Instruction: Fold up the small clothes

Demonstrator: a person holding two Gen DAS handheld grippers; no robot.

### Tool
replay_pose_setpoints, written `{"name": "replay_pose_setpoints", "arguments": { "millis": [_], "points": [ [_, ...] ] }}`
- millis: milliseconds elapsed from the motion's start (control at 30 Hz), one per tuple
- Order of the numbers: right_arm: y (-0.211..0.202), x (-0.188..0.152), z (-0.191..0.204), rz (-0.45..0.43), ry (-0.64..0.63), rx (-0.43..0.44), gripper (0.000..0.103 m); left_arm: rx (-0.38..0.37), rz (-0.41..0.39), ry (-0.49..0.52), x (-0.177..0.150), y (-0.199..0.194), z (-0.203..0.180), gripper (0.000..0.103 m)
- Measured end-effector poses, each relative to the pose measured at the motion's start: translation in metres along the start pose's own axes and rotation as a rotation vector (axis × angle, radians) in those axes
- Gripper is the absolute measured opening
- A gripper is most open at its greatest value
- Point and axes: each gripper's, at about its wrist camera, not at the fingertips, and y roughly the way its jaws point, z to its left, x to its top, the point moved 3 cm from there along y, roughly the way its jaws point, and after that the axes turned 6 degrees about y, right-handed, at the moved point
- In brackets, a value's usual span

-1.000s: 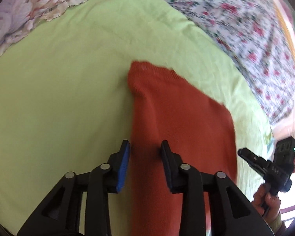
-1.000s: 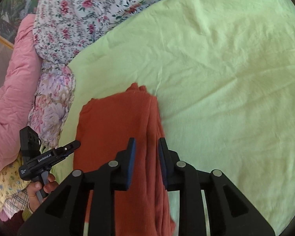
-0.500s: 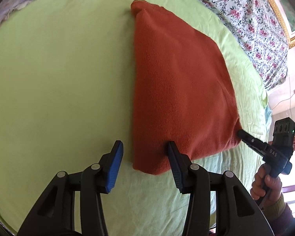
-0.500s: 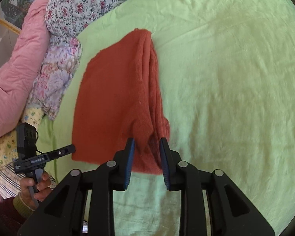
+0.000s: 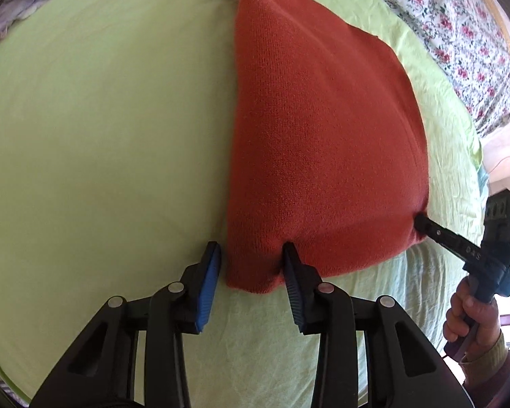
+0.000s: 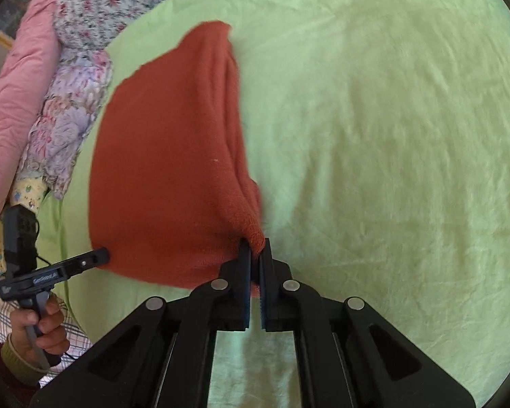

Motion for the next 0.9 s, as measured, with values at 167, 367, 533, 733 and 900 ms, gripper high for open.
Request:
{"name": "replay_pose_setpoints", "arguments": {
  "millis": [167,367,533,733,900],
  "points": [
    [0.004,0.002,0.003,0.008,-0.031,-0.044,0.005,0.005,-0.003,0.008,-0.002,0.0,-0.001,0.039],
    [0.002,0.002,0.0,0.018,-0.014,-0.068,0.026,-0.015,0.007,-0.02,-0.001,-0.004,0.003,0.039],
    [-0.027,-0.003,-0.006,-0.034,0.022,-0.06,0.031,-0.019,0.009,-0.016,-0.009,-0.012,0.007,0.039],
    [-0.05,-0.013,0.004,-0.089,0.023,-0.047,0.031,-0.003,-0.021,0.023,-0.022,-0.028,0.005,0.038],
    [-0.057,-0.027,0.025,-0.122,0.002,-0.053,0.031,0.003,-0.066,0.072,-0.031,-0.045,0.003,0.044]
  ]
}}
